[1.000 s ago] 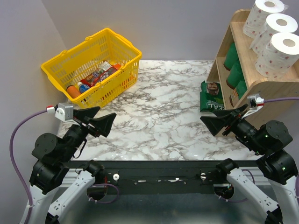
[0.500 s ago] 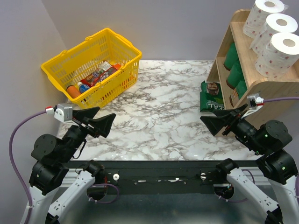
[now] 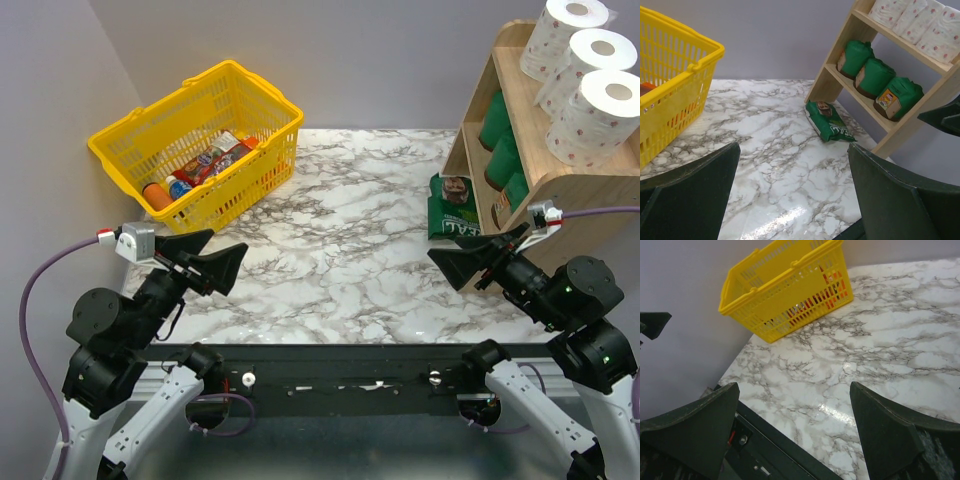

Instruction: Place and organize the paper towels onto the shelf

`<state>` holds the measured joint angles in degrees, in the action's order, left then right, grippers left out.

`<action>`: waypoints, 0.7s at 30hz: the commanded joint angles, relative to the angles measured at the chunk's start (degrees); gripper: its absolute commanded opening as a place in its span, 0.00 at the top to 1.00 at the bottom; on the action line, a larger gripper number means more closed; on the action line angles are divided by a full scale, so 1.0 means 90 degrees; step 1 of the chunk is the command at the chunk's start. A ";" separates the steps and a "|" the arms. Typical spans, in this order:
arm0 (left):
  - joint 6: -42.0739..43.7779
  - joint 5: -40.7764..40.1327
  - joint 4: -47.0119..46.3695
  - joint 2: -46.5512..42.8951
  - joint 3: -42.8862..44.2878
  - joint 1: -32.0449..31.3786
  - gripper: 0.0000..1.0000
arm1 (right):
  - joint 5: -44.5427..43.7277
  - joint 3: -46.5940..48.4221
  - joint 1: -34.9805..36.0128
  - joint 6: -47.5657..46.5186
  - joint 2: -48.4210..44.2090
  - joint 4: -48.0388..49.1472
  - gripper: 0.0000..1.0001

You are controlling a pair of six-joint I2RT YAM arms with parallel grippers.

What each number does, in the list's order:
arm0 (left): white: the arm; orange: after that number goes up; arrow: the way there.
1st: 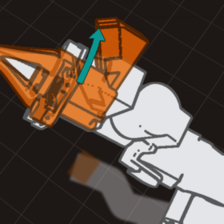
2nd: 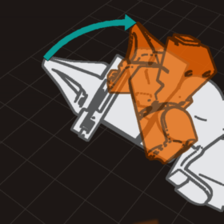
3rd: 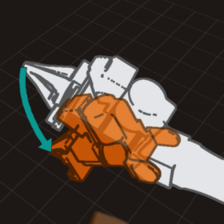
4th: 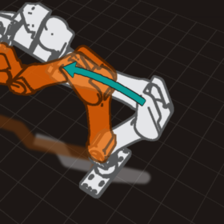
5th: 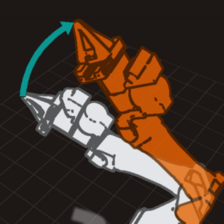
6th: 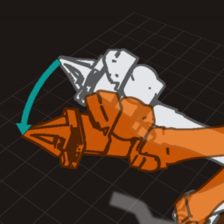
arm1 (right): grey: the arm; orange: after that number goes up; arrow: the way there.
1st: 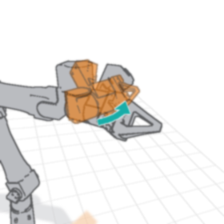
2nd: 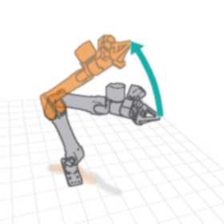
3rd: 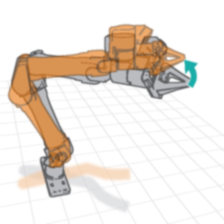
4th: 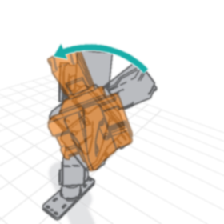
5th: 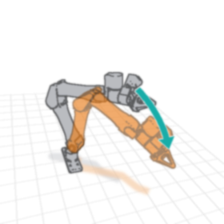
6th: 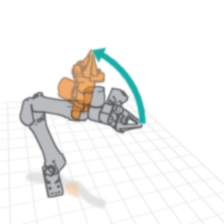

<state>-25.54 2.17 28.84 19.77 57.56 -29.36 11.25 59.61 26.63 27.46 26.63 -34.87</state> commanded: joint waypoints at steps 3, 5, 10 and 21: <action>-0.0053 0.0169 -0.0070 -0.0077 -0.0087 -0.0009 0.01 | -0.0009 0.0124 0.0010 0.0035 0.0068 -0.0129 0.00; -0.0053 0.0159 -0.0060 -0.0077 -0.0077 -0.0009 0.01 | 0.0001 0.0134 0.0010 0.0044 0.0058 -0.0129 0.00; -0.0053 0.0159 -0.0070 -0.0068 -0.0077 -0.0009 0.01 | 0.0001 0.0114 0.0010 0.0025 0.0068 -0.0139 0.00; 0.0084 0.0227 -0.0128 0.0186 0.0283 -0.0009 0.01 | 0.0341 0.0719 0.0010 -0.0102 0.0273 0.0172 0.00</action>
<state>-25.76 2.22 28.86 19.88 57.32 -29.36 11.38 61.01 26.63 27.44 27.90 -36.21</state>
